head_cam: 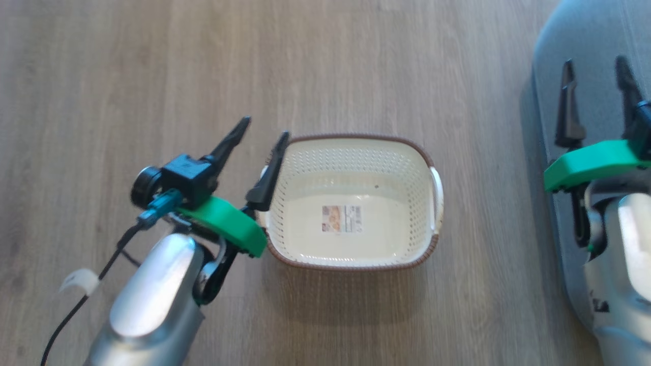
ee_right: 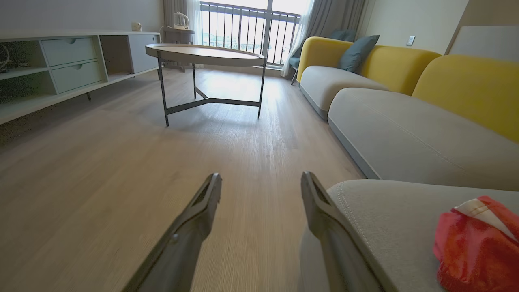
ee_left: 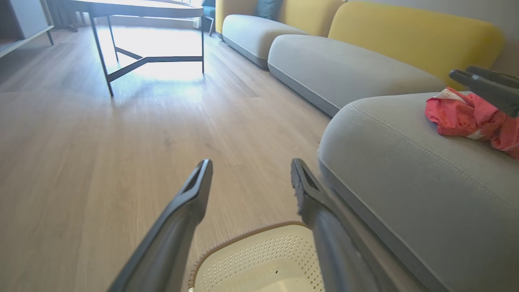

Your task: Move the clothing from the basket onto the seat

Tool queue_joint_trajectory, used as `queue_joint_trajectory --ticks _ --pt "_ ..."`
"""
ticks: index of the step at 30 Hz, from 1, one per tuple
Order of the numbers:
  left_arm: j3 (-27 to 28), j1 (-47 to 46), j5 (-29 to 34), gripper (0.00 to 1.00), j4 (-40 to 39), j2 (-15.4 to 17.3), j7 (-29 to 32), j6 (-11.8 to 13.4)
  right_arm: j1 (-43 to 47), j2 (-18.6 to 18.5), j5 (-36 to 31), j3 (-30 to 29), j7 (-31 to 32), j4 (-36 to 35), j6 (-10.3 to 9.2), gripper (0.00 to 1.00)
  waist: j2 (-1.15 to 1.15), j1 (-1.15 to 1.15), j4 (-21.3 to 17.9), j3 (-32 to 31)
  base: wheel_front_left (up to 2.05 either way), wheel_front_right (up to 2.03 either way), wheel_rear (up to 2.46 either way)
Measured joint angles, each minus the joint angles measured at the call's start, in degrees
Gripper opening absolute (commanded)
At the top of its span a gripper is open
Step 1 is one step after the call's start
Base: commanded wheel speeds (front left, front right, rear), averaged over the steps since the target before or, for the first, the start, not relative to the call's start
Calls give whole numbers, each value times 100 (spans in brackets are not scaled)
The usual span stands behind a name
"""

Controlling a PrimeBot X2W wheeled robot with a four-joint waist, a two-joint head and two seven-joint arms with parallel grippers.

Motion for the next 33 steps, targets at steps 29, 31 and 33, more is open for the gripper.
queue_joint_trajectory --ticks 29,31,33 --pt "2353 1692 896 100 1 -515 0 -40 1409 621 136 250 -213 435 0 100 0 0 -170 -1191 0 0 0" --pt "2472 1779 969 100 -60 -533 0 -40 1519 631 99 289 -213 390 0 100 0 0 -188 -1229 0 0 0" --pt "2517 1875 1013 100 -96 -547 0 -40 1635 658 99 282 -213 330 0 100 0 0 -198 -1264 0 0 0"
